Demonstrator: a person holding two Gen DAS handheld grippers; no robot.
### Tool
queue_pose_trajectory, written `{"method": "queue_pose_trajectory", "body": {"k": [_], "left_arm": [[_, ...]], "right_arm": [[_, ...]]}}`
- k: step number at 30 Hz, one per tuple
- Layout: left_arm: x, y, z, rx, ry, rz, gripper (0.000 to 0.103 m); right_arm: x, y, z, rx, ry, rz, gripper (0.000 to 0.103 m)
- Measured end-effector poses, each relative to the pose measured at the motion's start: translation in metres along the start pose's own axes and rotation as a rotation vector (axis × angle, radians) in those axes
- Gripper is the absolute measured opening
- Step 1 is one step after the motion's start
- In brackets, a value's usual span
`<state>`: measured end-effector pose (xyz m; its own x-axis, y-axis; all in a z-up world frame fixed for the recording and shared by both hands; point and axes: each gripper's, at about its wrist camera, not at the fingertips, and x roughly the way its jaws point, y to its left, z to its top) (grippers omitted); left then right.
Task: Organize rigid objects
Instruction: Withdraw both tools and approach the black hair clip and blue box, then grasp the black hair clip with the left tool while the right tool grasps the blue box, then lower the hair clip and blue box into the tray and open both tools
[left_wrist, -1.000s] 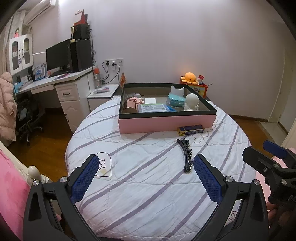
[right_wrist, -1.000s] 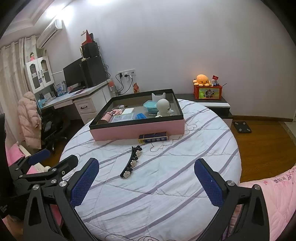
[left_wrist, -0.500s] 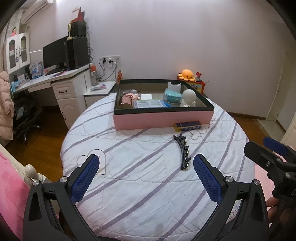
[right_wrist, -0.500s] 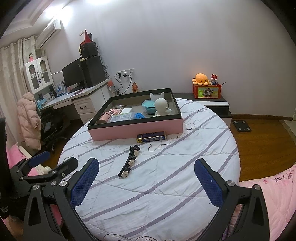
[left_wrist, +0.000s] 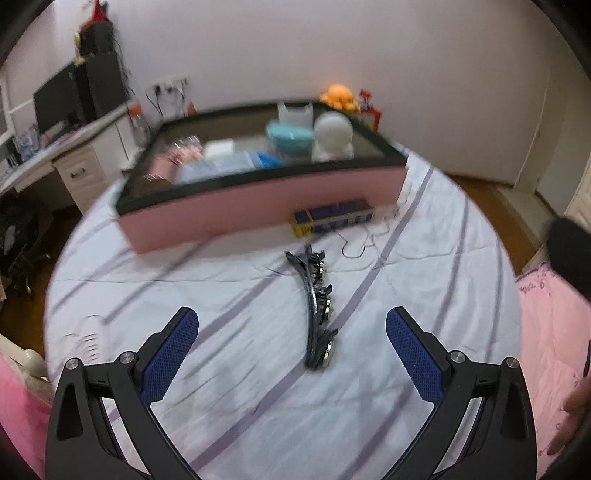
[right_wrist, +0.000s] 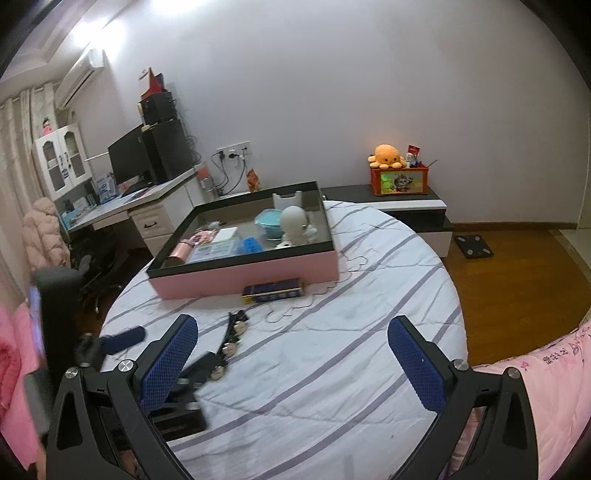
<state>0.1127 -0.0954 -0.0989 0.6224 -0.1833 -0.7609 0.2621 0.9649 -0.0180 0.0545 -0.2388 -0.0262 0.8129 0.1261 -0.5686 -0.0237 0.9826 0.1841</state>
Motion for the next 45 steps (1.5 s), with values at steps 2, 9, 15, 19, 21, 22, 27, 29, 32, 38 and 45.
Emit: {"method": "queue_pose_trajectory", "body": {"k": [2,9,15,19,21,22,27,29,32,38,45], "left_arm": [[0.026,-0.002,0.005,-0.007,0.059,-0.004,0.102],[0.033,0.008,0.002,-0.032,0.042,-0.006,0.061],[0.027,0.037,0.001,-0.083,0.029,-0.028,0.019],[0.023,0.051,-0.001,-0.110,0.011,-0.038,0.019],[0.020,0.054,-0.001,-0.117,0.002,-0.035,0.019],[0.018,0.055,-0.003,-0.117,-0.005,-0.027,0.019],[0.016,0.069,0.002,-0.138,-0.024,-0.004,0.019],[0.017,0.076,0.006,-0.150,-0.026,0.001,0.019],[0.017,0.085,0.010,-0.161,-0.032,0.009,0.019],[0.012,0.096,0.015,-0.172,-0.050,0.014,0.019],[0.000,0.095,0.017,-0.170,-0.073,0.010,0.019]], "right_arm": [[0.006,-0.007,0.000,0.012,0.010,-0.007,0.103],[0.038,-0.021,0.000,0.024,0.074,-0.040,0.103],[0.072,-0.017,0.003,0.012,0.123,-0.032,0.103],[0.097,-0.002,0.008,-0.017,0.159,-0.034,0.103],[0.110,0.007,0.011,-0.038,0.180,-0.031,0.103],[0.118,0.012,0.012,-0.050,0.191,-0.034,0.103],[0.156,0.032,0.018,-0.103,0.259,-0.051,0.103],[0.169,0.036,0.019,-0.102,0.284,-0.057,0.103],[0.189,0.042,0.019,-0.116,0.318,-0.073,0.103],[0.196,0.044,0.017,-0.146,0.316,-0.103,0.095],[0.177,0.036,0.014,-0.149,0.298,-0.043,0.083]]}}
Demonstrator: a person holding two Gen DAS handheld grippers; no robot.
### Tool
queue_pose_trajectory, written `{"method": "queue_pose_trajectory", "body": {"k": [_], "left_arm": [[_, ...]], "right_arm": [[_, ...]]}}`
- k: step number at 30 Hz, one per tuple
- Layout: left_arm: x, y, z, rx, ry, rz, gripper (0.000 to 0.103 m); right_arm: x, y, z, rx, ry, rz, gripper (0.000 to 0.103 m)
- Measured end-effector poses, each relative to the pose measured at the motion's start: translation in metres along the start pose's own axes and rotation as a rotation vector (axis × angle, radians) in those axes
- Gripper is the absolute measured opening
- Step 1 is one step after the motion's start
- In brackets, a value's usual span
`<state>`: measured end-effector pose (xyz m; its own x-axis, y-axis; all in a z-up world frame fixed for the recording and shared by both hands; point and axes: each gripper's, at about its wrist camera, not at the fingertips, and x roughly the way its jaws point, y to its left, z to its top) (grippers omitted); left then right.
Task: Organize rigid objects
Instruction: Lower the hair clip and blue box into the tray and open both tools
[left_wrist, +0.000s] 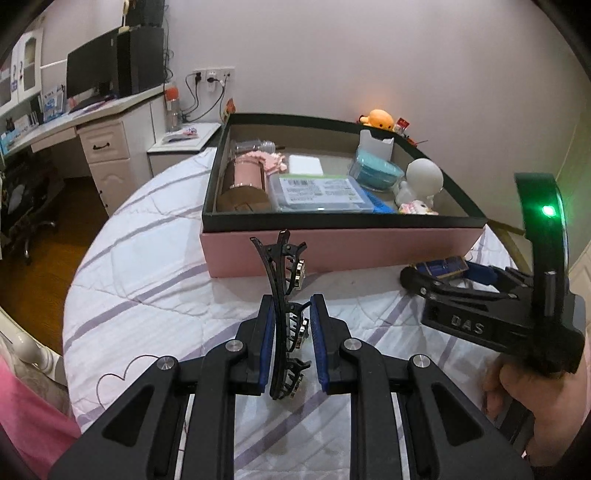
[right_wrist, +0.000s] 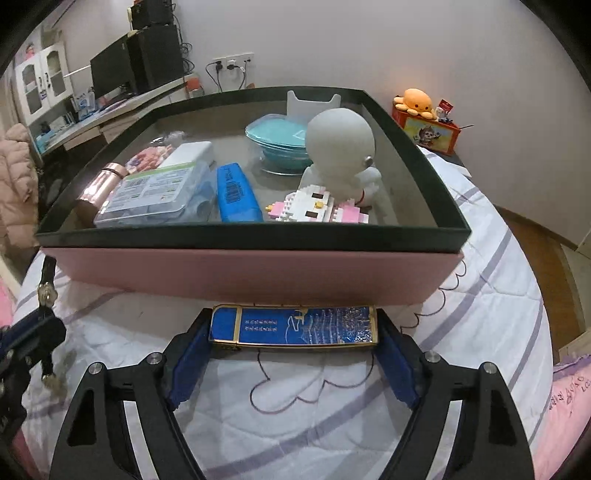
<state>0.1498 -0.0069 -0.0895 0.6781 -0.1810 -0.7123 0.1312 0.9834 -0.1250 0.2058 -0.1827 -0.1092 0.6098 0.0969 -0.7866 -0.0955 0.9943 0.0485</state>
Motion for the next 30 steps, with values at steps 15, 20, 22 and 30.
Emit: {"method": "queue_pose_trajectory", "body": {"k": [15,20,22,30], "left_arm": [[-0.027,0.006,0.049,0.014,-0.095,0.002,0.019],[-0.029,0.005,0.085,0.025,-0.133,-0.005,0.019],[-0.025,0.004,0.097,0.030,-0.143,-0.003,0.019],[0.014,-0.005,0.120,0.033,-0.094,-0.042,0.019]], "right_arm": [[-0.095,-0.004,0.029,-0.019,-0.200,0.096,0.083],[-0.097,-0.005,0.064,-0.034,-0.234,0.089,0.083],[-0.091,-0.005,0.075,-0.031,-0.234,0.090,0.083],[-0.053,-0.008,0.101,-0.017,-0.173,0.084,0.083]]}}
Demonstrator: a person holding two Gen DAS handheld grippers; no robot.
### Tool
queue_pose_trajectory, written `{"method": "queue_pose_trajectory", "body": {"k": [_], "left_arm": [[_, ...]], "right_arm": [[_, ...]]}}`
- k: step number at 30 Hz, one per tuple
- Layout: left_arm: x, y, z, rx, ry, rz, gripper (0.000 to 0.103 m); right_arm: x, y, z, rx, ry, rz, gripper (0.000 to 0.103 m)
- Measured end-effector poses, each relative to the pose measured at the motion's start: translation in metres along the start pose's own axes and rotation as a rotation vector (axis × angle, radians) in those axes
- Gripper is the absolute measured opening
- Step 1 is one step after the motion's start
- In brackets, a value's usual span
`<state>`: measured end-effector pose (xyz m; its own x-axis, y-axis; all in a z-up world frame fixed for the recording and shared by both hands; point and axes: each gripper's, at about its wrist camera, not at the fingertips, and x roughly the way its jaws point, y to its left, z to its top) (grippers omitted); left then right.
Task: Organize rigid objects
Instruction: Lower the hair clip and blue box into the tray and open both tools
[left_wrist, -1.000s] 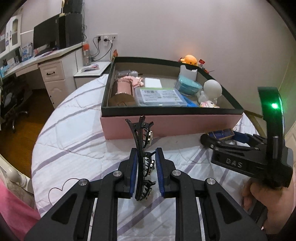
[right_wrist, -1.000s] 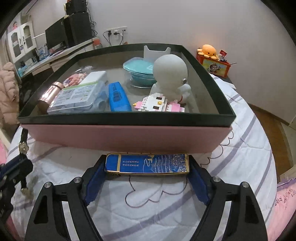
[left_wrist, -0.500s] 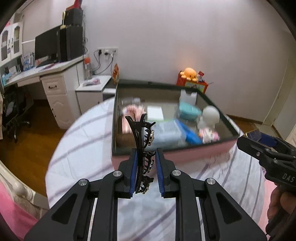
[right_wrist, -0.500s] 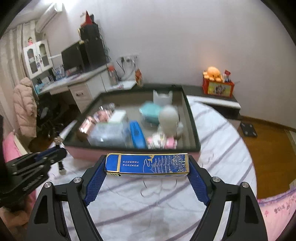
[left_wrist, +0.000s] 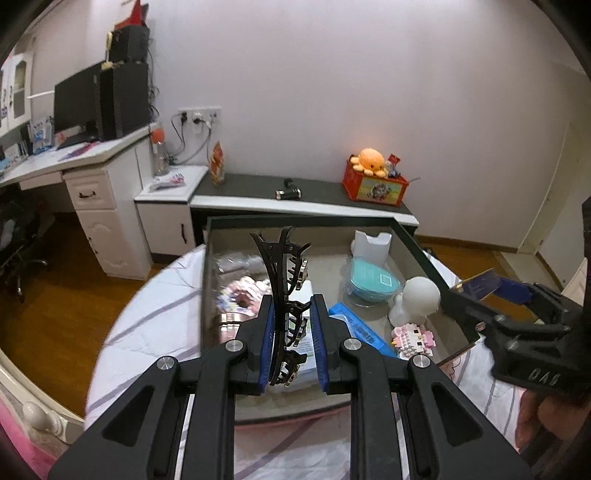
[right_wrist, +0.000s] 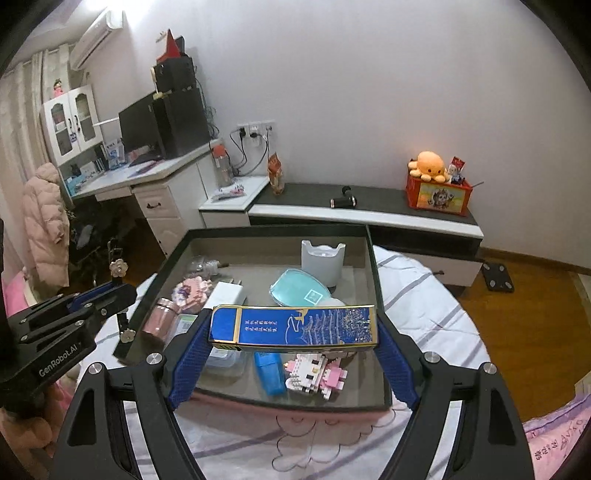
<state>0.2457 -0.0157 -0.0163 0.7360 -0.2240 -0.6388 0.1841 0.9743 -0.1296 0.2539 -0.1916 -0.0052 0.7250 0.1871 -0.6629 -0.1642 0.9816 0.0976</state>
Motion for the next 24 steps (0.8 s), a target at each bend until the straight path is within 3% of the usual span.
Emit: {"method": "queue_pose_trajectory", "body": {"k": [12,13,15,16,17,19,21,24], "left_arm": [[0.044,-0.014,-0.021,0.031,0.088,0.011,0.020],[0.044,-0.013,-0.022,0.033,0.088,0.014,0.024],[0.042,-0.013,-0.023,0.033,0.082,0.025,0.045],[0.040,-0.012,-0.024,0.028,0.075,0.035,0.067],[0.037,-0.010,-0.024,0.022,0.060,0.061,0.077],[0.030,-0.006,-0.024,0.011,0.034,0.109,0.087],[0.022,0.001,-0.024,-0.013,0.022,0.099,0.101],[0.003,0.004,-0.025,-0.012,-0.026,0.120,0.103]], "right_arm": [[0.041,-0.009,-0.018,0.022,0.099,-0.007,0.084],[0.042,-0.010,-0.018,0.024,0.102,-0.007,0.084],[0.045,-0.011,-0.019,0.020,0.109,-0.003,0.085],[0.045,-0.010,-0.019,0.017,0.112,-0.001,0.087],[0.045,-0.008,-0.018,0.015,0.114,-0.003,0.089],[0.044,-0.009,-0.018,0.016,0.108,-0.019,0.098],[0.041,-0.010,-0.019,0.015,0.096,-0.045,0.103],[0.032,-0.014,-0.019,0.040,0.068,-0.042,0.103]]}}
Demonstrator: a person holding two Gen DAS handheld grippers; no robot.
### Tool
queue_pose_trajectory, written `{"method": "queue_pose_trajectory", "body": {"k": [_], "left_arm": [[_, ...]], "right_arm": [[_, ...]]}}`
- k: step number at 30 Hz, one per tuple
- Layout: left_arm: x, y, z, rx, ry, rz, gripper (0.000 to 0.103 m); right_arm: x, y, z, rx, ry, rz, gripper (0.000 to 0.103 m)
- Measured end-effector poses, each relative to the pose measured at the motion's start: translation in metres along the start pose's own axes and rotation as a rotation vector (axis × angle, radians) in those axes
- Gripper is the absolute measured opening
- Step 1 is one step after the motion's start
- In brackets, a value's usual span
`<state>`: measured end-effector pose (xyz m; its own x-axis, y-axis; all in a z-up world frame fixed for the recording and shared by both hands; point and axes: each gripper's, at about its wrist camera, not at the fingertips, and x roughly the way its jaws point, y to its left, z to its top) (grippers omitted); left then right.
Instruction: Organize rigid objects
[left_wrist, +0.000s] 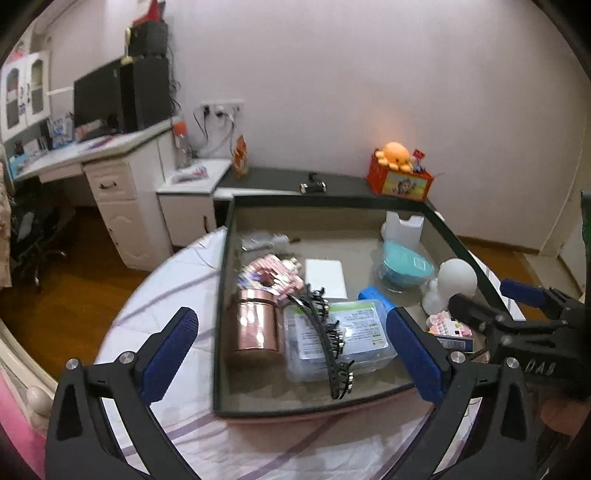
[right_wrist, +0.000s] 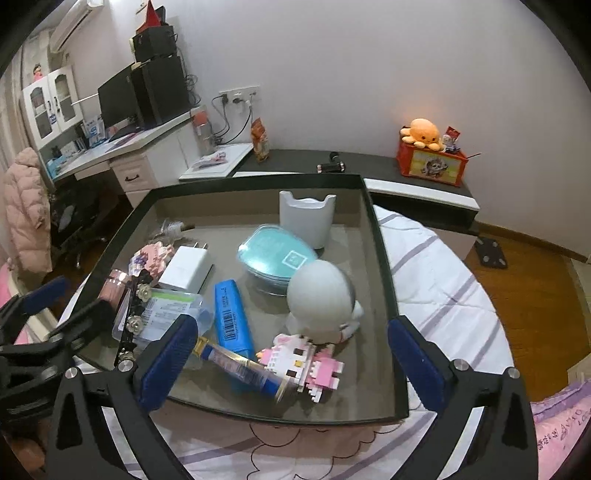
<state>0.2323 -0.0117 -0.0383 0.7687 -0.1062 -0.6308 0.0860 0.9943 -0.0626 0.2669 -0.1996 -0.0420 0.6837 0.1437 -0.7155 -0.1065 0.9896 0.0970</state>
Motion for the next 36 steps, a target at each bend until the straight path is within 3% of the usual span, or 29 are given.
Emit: {"method": "queue_pose_trajectory", "body": {"k": [15,28,36], "left_arm": [[-0.120,-0.007,-0.018,0.079,-0.188,0.085,0.103],[-0.215,-0.005,-0.060,0.001,-0.250,0.090,0.103],[-0.264,-0.003,-0.092,-0.041,-0.267,0.087,0.103]], "right_arm": [[-0.107,0.016,-0.033,0.061,-0.191,0.013,0.103],[-0.233,0.052,-0.104,-0.015,-0.361,-0.021,0.103],[-0.266,0.063,-0.147,-0.044,-0.363,-0.009,0.103]]}}
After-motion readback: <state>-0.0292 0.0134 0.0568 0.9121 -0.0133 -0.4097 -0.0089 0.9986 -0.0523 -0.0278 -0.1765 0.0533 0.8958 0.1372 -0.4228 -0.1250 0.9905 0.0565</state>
